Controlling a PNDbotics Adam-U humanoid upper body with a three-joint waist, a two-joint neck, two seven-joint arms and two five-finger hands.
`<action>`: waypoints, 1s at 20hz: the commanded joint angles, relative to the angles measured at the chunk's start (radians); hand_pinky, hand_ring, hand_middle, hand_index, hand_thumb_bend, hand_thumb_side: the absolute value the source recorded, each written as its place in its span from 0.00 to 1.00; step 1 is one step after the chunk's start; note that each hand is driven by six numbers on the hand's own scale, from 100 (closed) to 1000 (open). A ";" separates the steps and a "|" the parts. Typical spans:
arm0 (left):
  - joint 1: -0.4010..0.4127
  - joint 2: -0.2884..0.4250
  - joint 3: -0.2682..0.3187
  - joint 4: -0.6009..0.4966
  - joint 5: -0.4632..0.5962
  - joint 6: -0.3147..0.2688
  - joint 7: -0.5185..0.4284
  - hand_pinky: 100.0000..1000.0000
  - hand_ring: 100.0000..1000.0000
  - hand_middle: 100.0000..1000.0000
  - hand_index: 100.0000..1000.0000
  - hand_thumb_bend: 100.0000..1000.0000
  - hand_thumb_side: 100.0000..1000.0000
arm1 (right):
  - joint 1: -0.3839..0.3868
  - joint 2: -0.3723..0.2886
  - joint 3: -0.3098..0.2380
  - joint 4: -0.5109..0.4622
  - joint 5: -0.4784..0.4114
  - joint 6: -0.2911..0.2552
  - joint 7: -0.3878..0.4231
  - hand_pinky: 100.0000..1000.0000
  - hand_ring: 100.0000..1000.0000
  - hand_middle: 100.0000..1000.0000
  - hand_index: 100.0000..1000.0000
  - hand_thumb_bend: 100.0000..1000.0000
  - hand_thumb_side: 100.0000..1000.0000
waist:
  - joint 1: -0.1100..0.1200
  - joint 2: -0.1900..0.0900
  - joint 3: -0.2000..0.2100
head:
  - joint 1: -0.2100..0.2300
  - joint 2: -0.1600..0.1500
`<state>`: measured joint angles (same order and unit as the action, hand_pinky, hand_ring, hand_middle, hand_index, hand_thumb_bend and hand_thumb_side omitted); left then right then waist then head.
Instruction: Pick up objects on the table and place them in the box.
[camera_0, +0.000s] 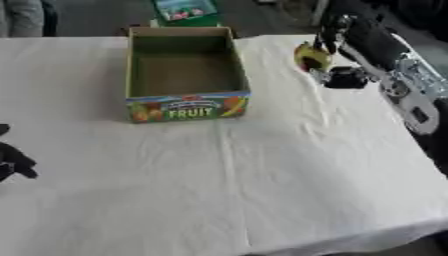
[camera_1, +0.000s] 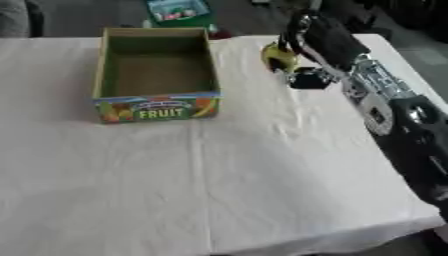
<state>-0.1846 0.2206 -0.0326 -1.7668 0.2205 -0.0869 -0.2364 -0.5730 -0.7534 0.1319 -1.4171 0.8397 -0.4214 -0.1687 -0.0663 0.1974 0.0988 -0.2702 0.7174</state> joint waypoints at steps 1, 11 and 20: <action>-0.007 0.019 -0.006 -0.008 0.005 -0.001 -0.007 0.41 0.47 0.42 0.79 0.01 0.69 | -0.068 -0.027 0.008 0.014 -0.052 -0.013 0.041 0.78 0.56 0.17 0.22 0.00 0.08 | 0.001 -0.019 0.008 | -0.007 0.000; -0.025 0.018 -0.021 -0.012 0.013 0.000 -0.022 0.41 0.47 0.42 0.79 0.00 0.68 | -0.293 0.120 0.033 0.238 -0.050 -0.068 0.142 0.76 0.57 0.20 0.26 0.00 0.07 | 0.003 -0.018 0.095 | -0.029 -0.014; -0.046 0.017 -0.034 -0.018 0.020 0.001 -0.035 0.41 0.47 0.42 0.79 0.00 0.67 | -0.383 0.249 0.037 0.413 0.084 -0.121 0.150 0.79 0.63 0.37 0.48 0.00 0.13 | 0.007 -0.012 0.150 | -0.062 -0.022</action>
<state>-0.2150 0.2207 -0.0645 -1.7677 0.2369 -0.0849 -0.2660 -0.9291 -0.5007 0.1756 -1.0162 0.8978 -0.5321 -0.0172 -0.0648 0.1984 0.2510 -0.3251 0.7095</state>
